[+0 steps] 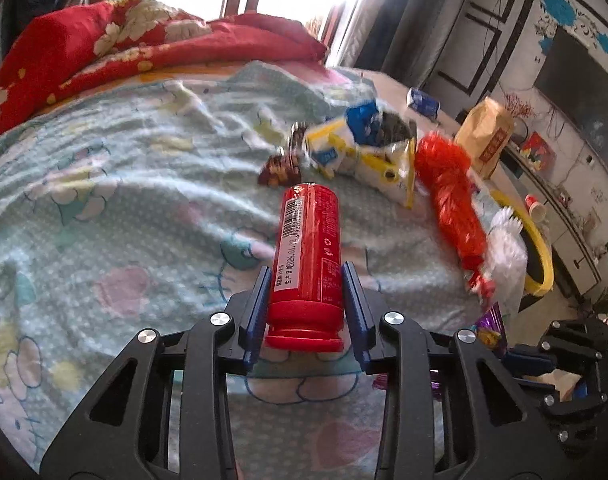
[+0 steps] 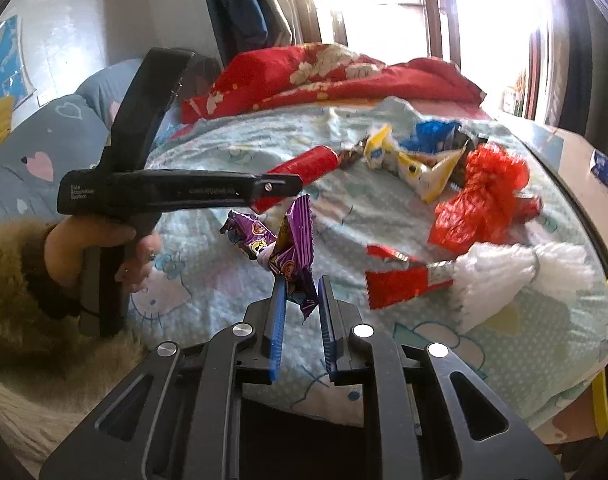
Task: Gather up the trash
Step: 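Grasp the red can with the left tool while the right tool grasps a purple wrapper, then carry the red can and purple wrapper with both tools over the bin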
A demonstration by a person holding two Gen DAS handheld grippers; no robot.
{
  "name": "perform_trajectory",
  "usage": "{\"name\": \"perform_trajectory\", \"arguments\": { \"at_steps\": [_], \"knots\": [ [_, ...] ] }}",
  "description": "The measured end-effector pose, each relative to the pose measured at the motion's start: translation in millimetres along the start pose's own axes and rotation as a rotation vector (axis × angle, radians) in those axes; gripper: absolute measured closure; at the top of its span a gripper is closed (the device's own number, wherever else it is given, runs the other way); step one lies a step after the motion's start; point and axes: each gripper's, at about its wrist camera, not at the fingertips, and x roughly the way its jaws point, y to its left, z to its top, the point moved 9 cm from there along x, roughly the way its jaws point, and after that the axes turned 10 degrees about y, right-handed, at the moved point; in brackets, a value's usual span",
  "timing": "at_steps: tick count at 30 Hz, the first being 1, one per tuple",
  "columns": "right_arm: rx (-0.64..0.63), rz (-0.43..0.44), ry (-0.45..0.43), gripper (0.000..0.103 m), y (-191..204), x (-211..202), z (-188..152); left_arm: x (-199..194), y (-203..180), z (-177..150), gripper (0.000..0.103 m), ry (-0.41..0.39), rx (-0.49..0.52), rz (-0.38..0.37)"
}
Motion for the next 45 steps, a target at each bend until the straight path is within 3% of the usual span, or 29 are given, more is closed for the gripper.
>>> {"name": "perform_trajectory", "arguments": {
  "at_steps": [16,45],
  "knots": [
    [0.078,-0.062,-0.129,0.087,-36,-47,24,-59,-23,37,0.076,-0.167,0.006,-0.053],
    [0.277,-0.187,-0.234,0.087,-125,-103,15,-55,-116,54,0.076,-0.188,0.138,-0.160]
  ]
}}
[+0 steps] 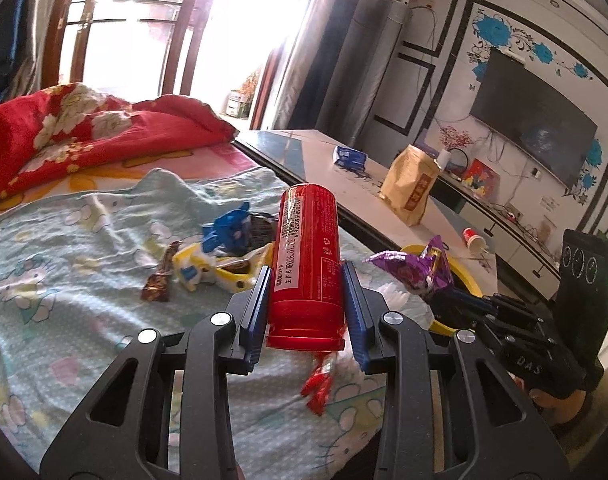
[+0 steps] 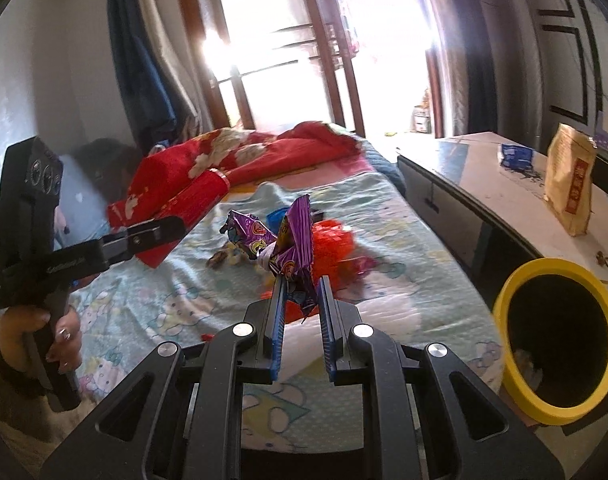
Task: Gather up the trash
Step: 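Carry the red can and purple wrapper with both tools over the bin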
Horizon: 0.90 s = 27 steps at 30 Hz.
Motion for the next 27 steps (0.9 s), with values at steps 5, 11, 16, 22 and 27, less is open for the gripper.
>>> {"name": "perform_trajectory", "arguments": {
  "at_steps": [5,11,16,22,27],
  "knots": [
    [0.051,-0.020,-0.021,0.087,-24,-8,4,8,-14,2,0.076,0.006,0.017,-0.022],
    [0.106,-0.059,-0.045,0.087,-53,-19,7,20,-33,5,0.076,0.013,0.039,-0.052],
    [0.148,-0.097,-0.060,0.087,-75,-28,5,28,-52,8,0.076,0.019,0.064,-0.082],
    [0.205,-0.134,-0.078,0.087,-102,-38,2,42,-82,11,0.076,0.030,0.107,-0.120],
    [0.257,-0.161,-0.094,0.087,-128,-49,-3,54,-104,13,0.076,0.045,0.138,-0.149]
  ]
}}
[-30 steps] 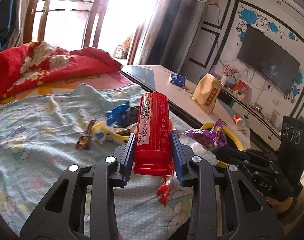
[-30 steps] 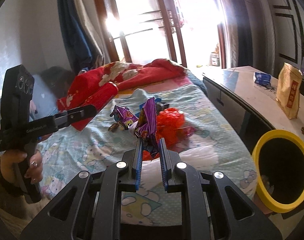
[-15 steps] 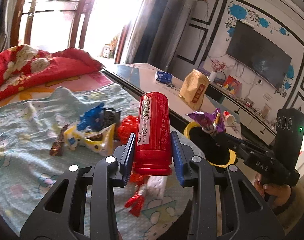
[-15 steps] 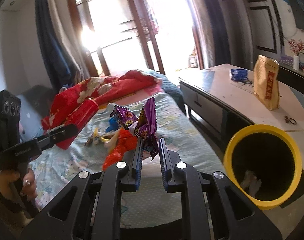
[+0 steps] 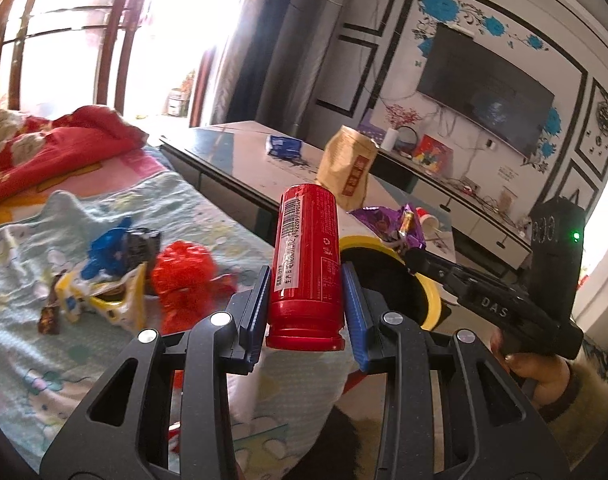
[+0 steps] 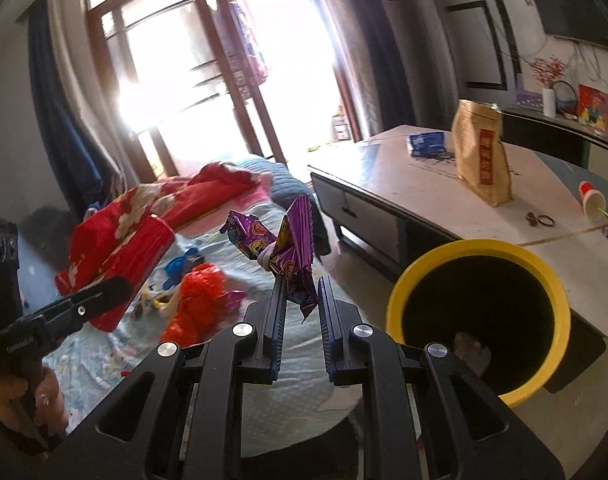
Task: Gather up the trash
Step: 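Carry the red can and purple wrapper with both tools over the bin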
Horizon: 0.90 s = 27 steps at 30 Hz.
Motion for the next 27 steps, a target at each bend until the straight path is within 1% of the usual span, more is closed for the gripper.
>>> {"name": "perform_trajectory", "arguments": {
  "at_steps": [12,19,27],
  "knots": [
    [0.115,-0.045,-0.036,0.087,-52,-16,3,38,-42,3,0.076,0.036,0.046,-0.065],
    [0.181,-0.068,-0.051,0.087,-82,-21,2,53,-58,-2,0.076,0.063,0.059,-0.080],
    [0.240,-0.121,-0.062,0.087,-114,-25,-3,70,-75,-5,0.076,0.091,0.084,-0.091]
  ]
}}
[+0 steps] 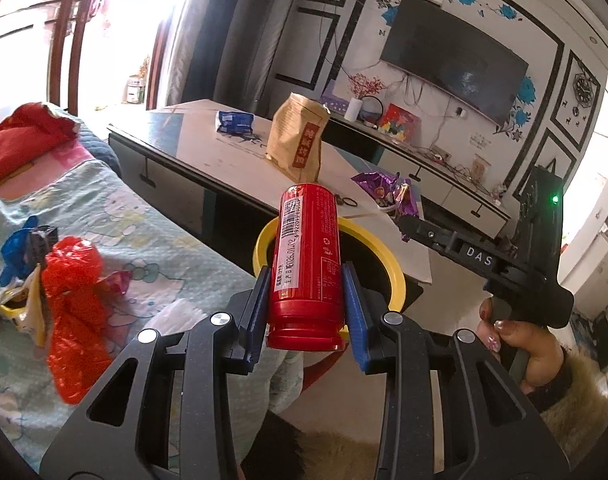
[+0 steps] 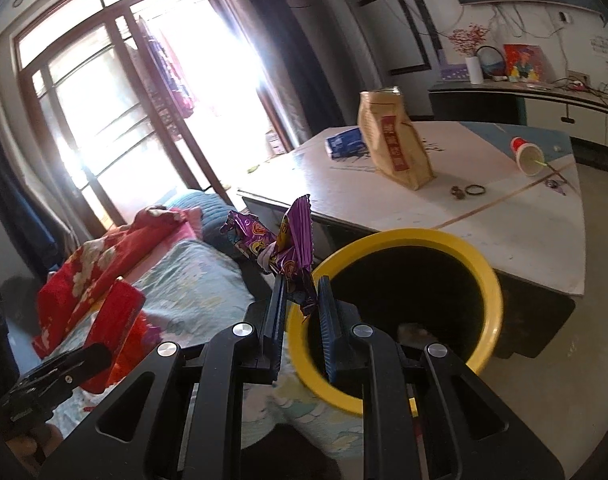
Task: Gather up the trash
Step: 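Carry the red can and purple wrapper with both tools over the bin, then open both tools to drop the can and wrapper into the bin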
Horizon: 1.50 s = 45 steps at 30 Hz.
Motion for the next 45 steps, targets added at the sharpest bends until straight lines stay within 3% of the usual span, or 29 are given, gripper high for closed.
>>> {"name": "perform_trajectory", "arguments": {
  "at_steps": [25,45],
  "knots": [
    [0.110,-0.097,0.030,0.087,-70,24,-11,64,-28,0,0.076,0.082,0.037,-0.034],
    [0.159,-0.158,0.099,0.087,-105,54,-26,120,-26,6,0.076,0.152,0.028,-0.061]
  ]
}}
